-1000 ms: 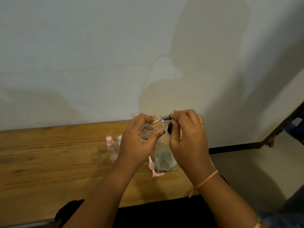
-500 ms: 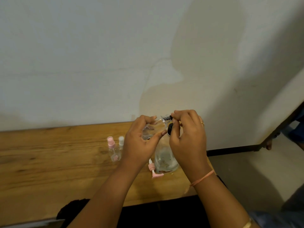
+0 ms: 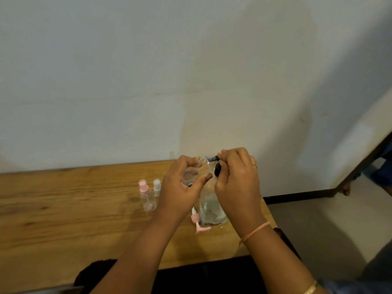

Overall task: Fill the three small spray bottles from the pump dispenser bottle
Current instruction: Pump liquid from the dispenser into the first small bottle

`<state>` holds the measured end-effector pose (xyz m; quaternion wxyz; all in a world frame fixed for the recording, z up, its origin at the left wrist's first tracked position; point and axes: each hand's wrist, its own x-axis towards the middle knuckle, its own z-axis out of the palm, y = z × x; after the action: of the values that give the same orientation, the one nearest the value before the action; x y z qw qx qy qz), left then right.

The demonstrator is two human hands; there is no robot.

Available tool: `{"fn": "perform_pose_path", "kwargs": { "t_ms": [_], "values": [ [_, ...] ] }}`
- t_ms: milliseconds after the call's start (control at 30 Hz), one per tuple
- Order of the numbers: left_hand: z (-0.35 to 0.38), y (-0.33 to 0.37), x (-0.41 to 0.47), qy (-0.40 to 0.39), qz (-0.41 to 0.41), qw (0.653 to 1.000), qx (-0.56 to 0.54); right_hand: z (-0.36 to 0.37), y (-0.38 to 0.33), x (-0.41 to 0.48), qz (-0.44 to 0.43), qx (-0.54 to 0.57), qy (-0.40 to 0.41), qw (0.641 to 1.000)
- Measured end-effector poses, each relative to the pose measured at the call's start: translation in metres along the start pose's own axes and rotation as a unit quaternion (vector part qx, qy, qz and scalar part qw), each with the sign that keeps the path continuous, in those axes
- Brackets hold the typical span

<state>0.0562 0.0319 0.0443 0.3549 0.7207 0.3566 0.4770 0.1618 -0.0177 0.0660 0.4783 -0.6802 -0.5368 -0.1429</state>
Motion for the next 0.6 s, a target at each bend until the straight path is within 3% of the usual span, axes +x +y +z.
{"fn": "perform_pose_path", "kwargs": {
  "t_ms": [367,600],
  "values": [
    [-0.002,0.007,0.003,-0.002,0.006,1.000,-0.011,-0.005,0.002,0.005,0.006,0.050,0.014,0.999],
    [-0.003,0.000,0.001,-0.029,-0.013,0.999,0.009,0.005,0.007,-0.003,-0.034,-0.009,0.001,0.999]
  ]
}}
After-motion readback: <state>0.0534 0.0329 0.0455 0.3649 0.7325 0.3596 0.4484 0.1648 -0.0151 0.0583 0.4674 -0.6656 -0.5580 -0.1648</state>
